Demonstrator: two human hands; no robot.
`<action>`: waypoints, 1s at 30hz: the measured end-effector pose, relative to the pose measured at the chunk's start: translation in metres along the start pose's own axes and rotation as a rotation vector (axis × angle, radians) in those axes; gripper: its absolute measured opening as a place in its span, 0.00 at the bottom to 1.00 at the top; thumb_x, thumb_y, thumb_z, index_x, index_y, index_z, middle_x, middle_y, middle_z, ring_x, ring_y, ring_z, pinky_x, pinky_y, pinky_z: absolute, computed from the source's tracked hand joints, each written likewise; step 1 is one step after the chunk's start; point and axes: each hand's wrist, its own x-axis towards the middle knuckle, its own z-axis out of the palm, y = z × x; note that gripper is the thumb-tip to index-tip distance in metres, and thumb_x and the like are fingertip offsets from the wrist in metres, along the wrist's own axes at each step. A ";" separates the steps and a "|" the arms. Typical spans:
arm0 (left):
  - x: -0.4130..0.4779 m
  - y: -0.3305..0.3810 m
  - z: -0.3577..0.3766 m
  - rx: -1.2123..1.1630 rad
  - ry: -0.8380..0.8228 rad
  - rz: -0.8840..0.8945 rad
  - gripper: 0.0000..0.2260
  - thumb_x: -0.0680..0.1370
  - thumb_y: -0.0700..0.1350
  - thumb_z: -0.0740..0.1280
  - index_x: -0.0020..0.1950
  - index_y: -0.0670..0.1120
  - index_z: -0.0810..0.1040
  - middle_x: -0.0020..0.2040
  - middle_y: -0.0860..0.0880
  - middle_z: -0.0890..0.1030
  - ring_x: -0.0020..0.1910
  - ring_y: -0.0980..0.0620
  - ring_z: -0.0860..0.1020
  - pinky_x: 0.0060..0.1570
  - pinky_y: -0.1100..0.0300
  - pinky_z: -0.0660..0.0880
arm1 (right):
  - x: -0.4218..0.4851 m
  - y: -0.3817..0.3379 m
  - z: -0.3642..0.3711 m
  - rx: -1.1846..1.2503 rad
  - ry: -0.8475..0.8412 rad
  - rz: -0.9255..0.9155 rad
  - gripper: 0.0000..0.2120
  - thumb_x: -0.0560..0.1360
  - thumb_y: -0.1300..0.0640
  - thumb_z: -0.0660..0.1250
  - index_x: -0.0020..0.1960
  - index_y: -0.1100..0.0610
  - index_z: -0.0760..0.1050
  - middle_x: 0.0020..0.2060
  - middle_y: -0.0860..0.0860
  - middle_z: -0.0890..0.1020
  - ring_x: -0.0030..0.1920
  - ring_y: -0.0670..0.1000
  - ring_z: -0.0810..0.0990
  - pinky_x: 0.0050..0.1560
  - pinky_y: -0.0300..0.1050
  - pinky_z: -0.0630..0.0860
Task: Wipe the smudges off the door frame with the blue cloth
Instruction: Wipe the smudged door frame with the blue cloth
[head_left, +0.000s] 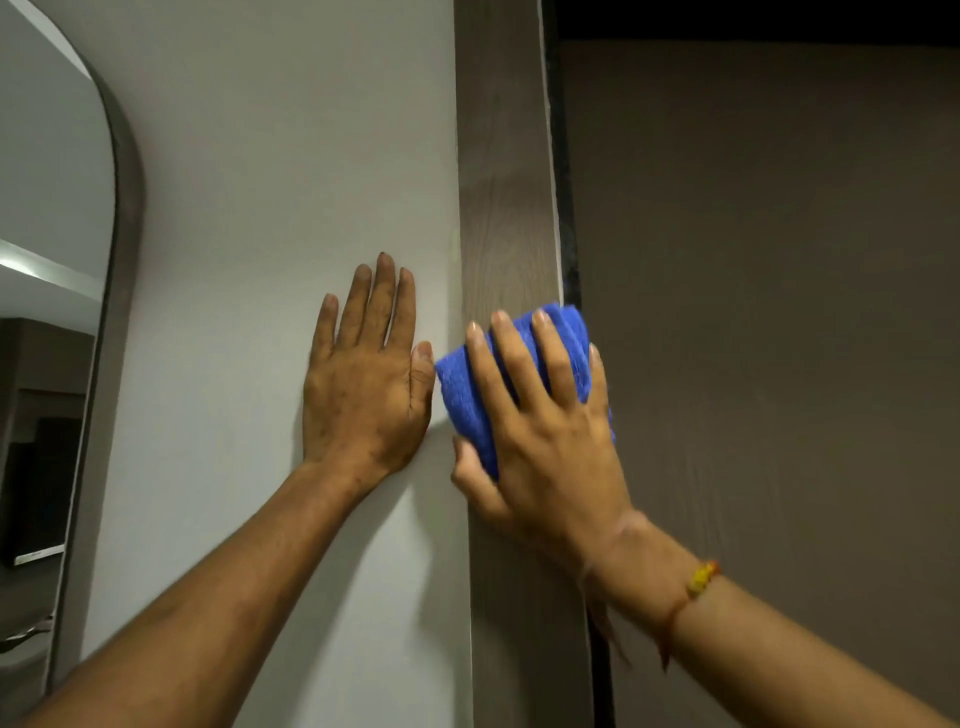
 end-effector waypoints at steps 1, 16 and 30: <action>0.000 0.000 0.000 0.002 -0.001 -0.002 0.27 0.79 0.53 0.43 0.76 0.46 0.41 0.78 0.46 0.43 0.76 0.51 0.40 0.75 0.51 0.41 | 0.016 0.002 -0.005 0.005 0.003 0.012 0.36 0.71 0.40 0.53 0.75 0.56 0.56 0.74 0.57 0.63 0.75 0.61 0.56 0.67 0.74 0.59; -0.001 -0.001 0.001 0.022 -0.024 0.000 0.27 0.78 0.53 0.43 0.76 0.46 0.41 0.78 0.46 0.43 0.76 0.50 0.40 0.75 0.51 0.40 | -0.010 -0.008 0.003 -0.052 -0.029 -0.025 0.35 0.71 0.40 0.54 0.74 0.55 0.58 0.73 0.57 0.65 0.73 0.62 0.60 0.66 0.73 0.62; -0.041 0.035 -0.037 -0.555 -0.025 -0.293 0.23 0.79 0.45 0.55 0.74 0.41 0.59 0.76 0.43 0.59 0.75 0.49 0.57 0.75 0.54 0.53 | -0.027 -0.020 -0.019 0.162 -0.160 0.094 0.35 0.74 0.51 0.59 0.76 0.57 0.50 0.76 0.55 0.55 0.76 0.59 0.48 0.71 0.69 0.57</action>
